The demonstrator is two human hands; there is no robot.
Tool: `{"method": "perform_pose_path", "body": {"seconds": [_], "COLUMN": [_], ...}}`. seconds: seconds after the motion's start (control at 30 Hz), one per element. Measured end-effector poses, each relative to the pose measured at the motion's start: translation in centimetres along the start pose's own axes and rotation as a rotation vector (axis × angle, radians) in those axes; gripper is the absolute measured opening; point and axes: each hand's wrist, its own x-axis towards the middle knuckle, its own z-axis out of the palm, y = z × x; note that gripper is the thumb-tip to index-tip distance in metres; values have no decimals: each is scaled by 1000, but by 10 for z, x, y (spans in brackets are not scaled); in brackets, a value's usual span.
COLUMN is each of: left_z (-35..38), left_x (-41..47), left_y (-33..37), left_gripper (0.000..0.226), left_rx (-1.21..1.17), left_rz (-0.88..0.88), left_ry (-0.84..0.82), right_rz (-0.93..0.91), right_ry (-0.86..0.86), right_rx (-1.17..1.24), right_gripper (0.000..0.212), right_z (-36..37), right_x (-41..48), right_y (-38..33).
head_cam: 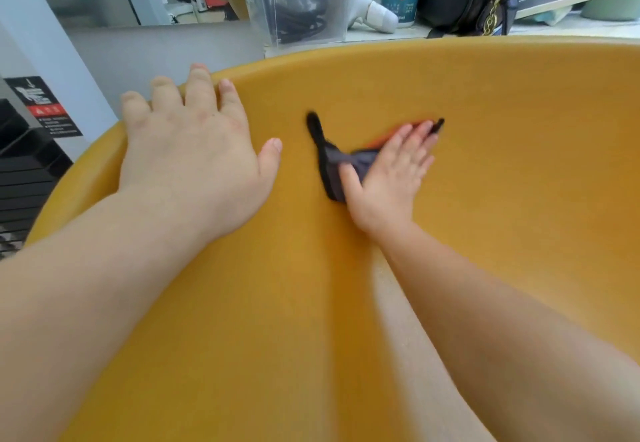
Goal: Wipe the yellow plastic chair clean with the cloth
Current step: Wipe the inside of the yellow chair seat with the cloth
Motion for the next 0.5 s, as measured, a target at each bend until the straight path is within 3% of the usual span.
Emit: {"method": "perform_pose_path", "body": {"seconds": [0.07, 0.2, 0.27, 0.37, 0.43, 0.5], "left_z": [-1, -2, -2, -4, -5, -5], "left_x": [-1, -2, -2, -2, -3, -4], "left_y": [0, -2, -4, -4, -4, -2], "left_gripper": [90, 91, 90, 90, 89, 85], "left_rx": [-27, -63, -81, -107, -105, -90], "left_rz": [-9, -8, -4, 6, 11, 11], "left_ry": [5, 4, 5, 9, 2, -4], "right_rz": [-20, -418, -616, -838, -835, -688], "right_ry": [38, -58, -191, -305, -303, -209], "right_rx": [124, 241, 269, 40, -181, -364], "right_gripper": [106, 79, 79, 79, 82, 82], "right_z": [3, 23, 24, 23, 18, 1], "right_x": [10, -52, -89, -110, -93, -56], "right_y": [-61, -125, -104, -30, 32, 86]}}
